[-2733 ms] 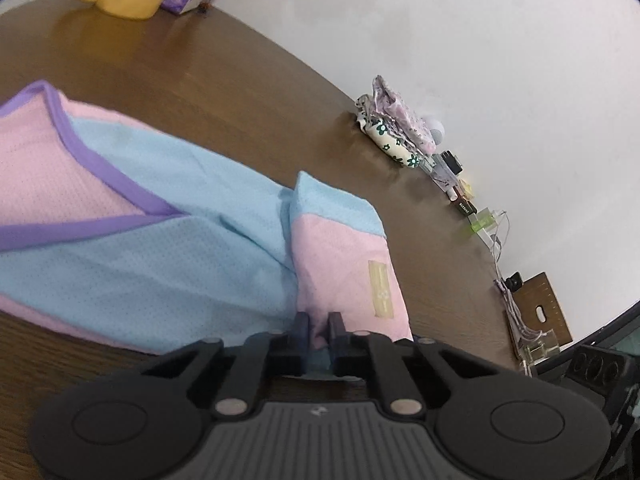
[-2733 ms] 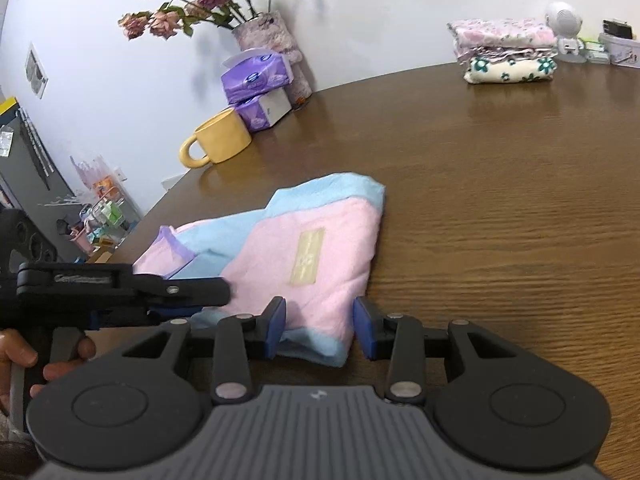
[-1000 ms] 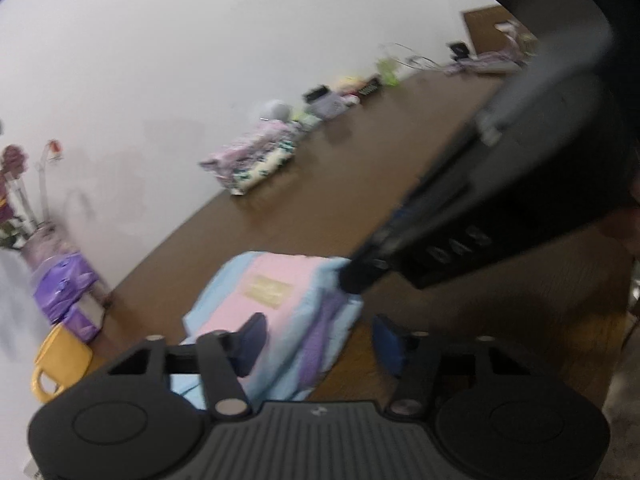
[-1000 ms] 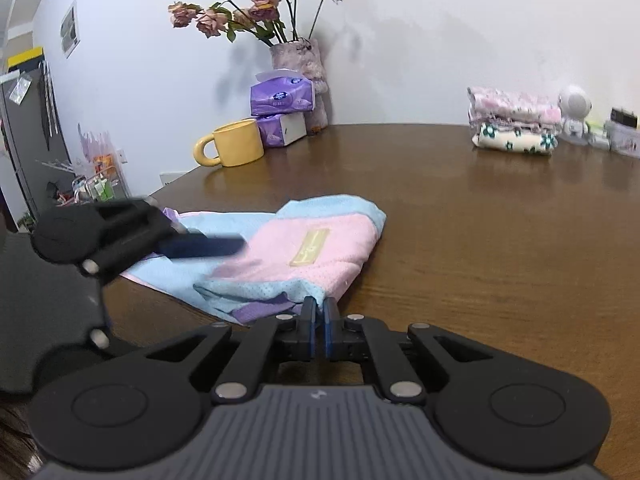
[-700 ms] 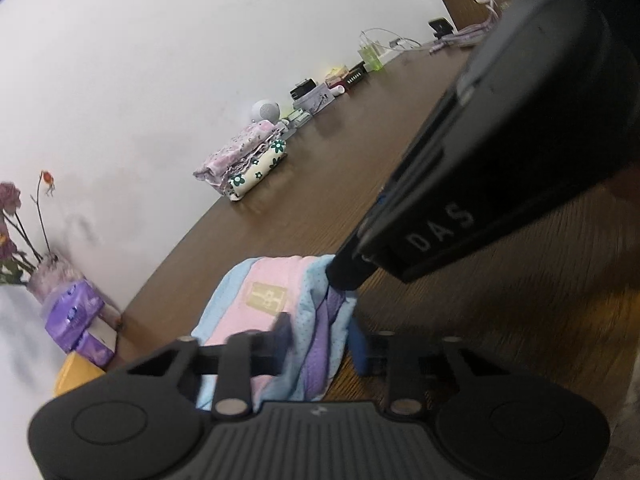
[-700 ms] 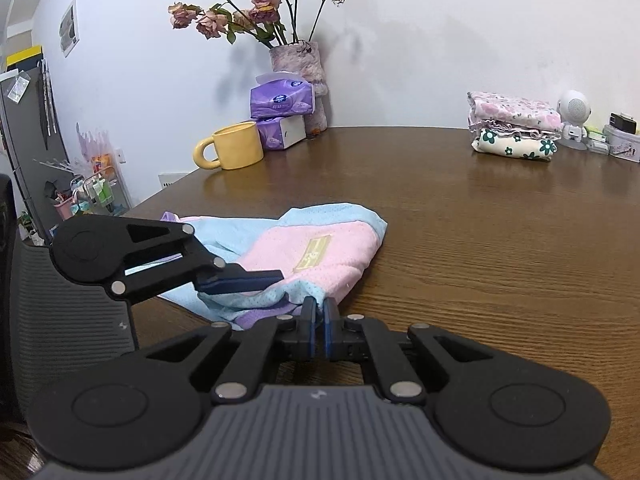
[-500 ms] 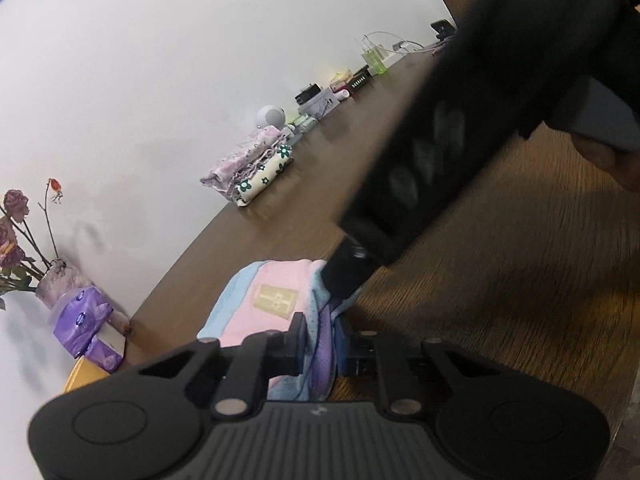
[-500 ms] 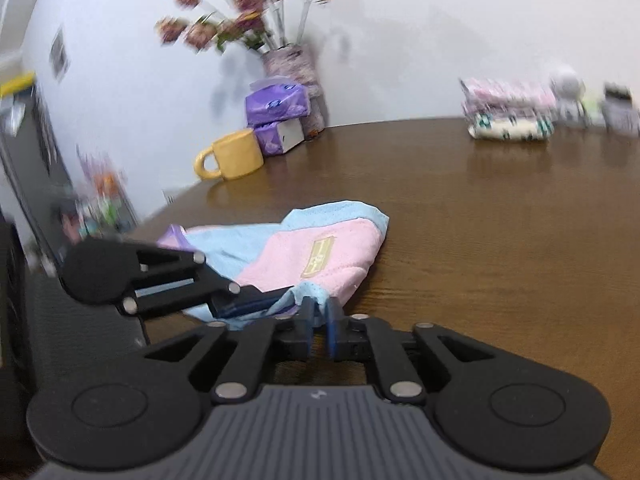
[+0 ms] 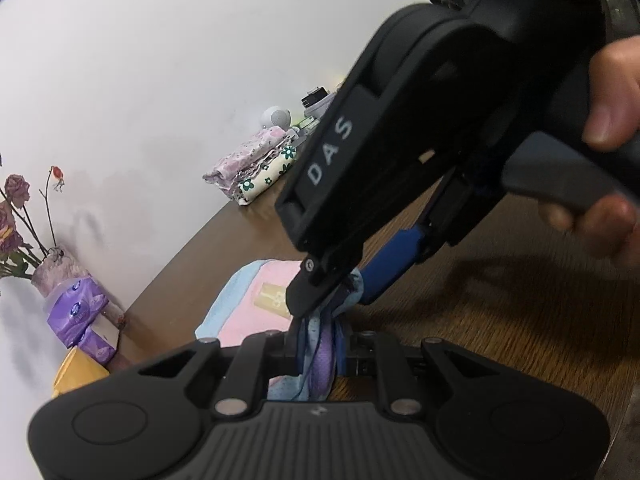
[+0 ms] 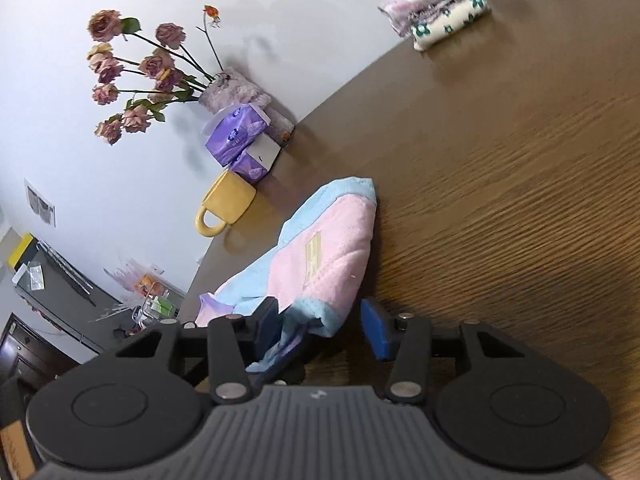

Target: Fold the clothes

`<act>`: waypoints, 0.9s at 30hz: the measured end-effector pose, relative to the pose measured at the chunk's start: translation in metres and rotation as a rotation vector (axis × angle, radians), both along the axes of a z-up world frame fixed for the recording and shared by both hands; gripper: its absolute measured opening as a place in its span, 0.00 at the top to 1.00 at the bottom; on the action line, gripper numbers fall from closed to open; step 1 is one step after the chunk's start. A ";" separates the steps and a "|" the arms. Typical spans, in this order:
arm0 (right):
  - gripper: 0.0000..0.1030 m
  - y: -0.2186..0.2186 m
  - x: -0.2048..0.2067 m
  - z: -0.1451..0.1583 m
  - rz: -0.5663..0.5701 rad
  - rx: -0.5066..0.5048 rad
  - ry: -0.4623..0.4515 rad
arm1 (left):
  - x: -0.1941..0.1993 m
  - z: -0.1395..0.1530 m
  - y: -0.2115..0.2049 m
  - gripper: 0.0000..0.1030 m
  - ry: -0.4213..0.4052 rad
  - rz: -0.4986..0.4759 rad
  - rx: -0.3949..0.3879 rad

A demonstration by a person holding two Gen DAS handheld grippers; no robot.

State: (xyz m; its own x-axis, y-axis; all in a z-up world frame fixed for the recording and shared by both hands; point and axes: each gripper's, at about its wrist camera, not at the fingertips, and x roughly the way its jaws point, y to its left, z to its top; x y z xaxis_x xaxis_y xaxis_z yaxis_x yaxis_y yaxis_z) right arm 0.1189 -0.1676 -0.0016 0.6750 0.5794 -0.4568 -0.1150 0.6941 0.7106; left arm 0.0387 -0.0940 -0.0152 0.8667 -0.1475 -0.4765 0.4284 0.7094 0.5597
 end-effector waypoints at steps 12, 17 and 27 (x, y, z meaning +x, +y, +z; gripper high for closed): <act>0.85 0.009 -0.005 -0.004 -0.080 0.012 0.006 | 0.000 -0.005 0.004 0.73 0.017 0.117 0.012; 0.85 0.015 -0.010 0.003 -0.099 -0.024 -0.006 | -0.003 -0.005 -0.001 0.84 0.015 0.114 0.035; 0.80 0.022 -0.016 0.012 -0.116 -0.071 -0.018 | 0.001 0.001 0.002 0.86 0.049 0.127 -0.046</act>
State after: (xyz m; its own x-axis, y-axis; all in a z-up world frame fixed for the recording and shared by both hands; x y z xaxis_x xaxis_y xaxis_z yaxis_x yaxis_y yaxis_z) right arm 0.1028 -0.1460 0.0100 0.7440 0.4636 -0.4813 -0.0430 0.7519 0.6578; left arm 0.0396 -0.0917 -0.0140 0.8556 -0.0608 -0.5141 0.3596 0.7842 0.5056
